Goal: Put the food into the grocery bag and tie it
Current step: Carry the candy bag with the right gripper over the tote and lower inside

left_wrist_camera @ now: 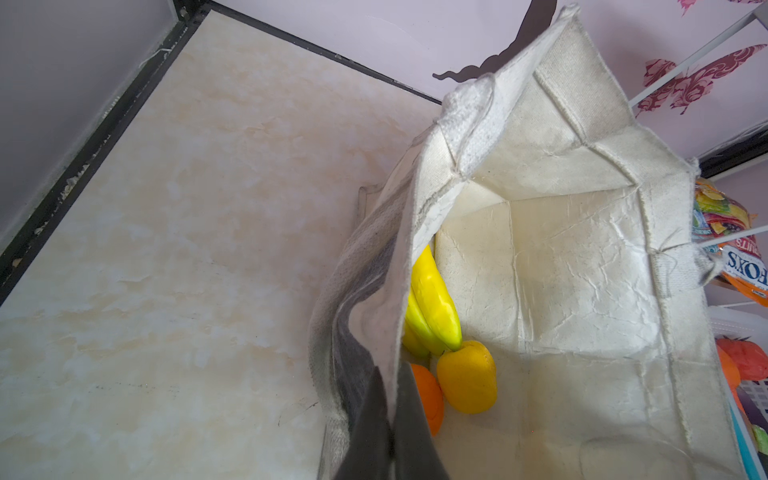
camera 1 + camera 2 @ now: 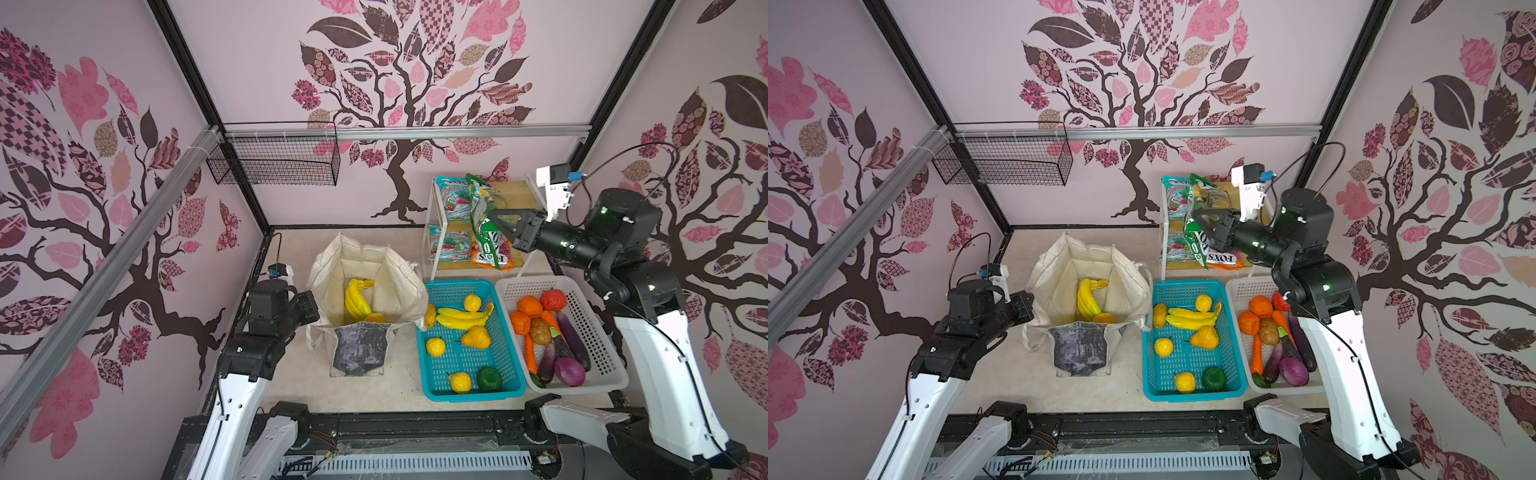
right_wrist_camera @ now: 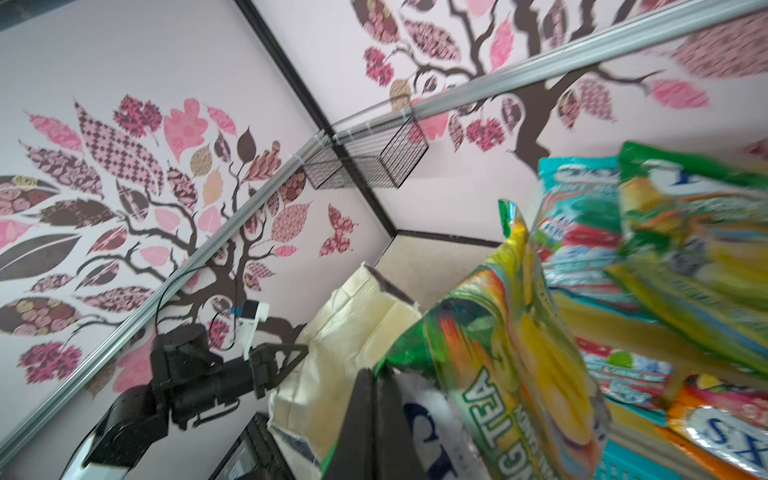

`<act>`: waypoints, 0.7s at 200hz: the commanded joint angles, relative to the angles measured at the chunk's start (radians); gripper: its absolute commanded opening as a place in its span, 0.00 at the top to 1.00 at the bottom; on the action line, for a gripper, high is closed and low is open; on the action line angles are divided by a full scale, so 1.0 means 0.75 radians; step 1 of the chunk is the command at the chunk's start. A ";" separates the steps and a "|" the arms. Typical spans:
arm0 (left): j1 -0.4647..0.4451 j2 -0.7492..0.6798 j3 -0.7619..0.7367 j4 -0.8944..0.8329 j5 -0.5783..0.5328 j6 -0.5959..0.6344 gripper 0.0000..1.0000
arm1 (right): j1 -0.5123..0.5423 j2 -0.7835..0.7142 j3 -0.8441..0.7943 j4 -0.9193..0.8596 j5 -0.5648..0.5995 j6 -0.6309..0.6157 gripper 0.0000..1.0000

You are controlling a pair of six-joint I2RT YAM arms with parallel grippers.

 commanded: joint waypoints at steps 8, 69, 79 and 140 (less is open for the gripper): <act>0.003 -0.014 -0.028 0.030 -0.007 0.015 1.00 | 0.209 0.019 -0.013 0.067 0.110 -0.025 1.00; 0.002 0.001 -0.024 0.030 0.010 0.018 1.00 | 0.532 0.177 0.024 0.006 0.297 -0.080 1.00; 0.002 -0.003 -0.026 0.030 0.009 0.020 1.00 | 0.568 0.205 0.018 0.000 0.306 -0.085 1.00; 0.001 0.001 -0.028 0.036 0.022 0.019 1.00 | 0.710 0.343 -0.071 0.078 0.452 -0.039 1.00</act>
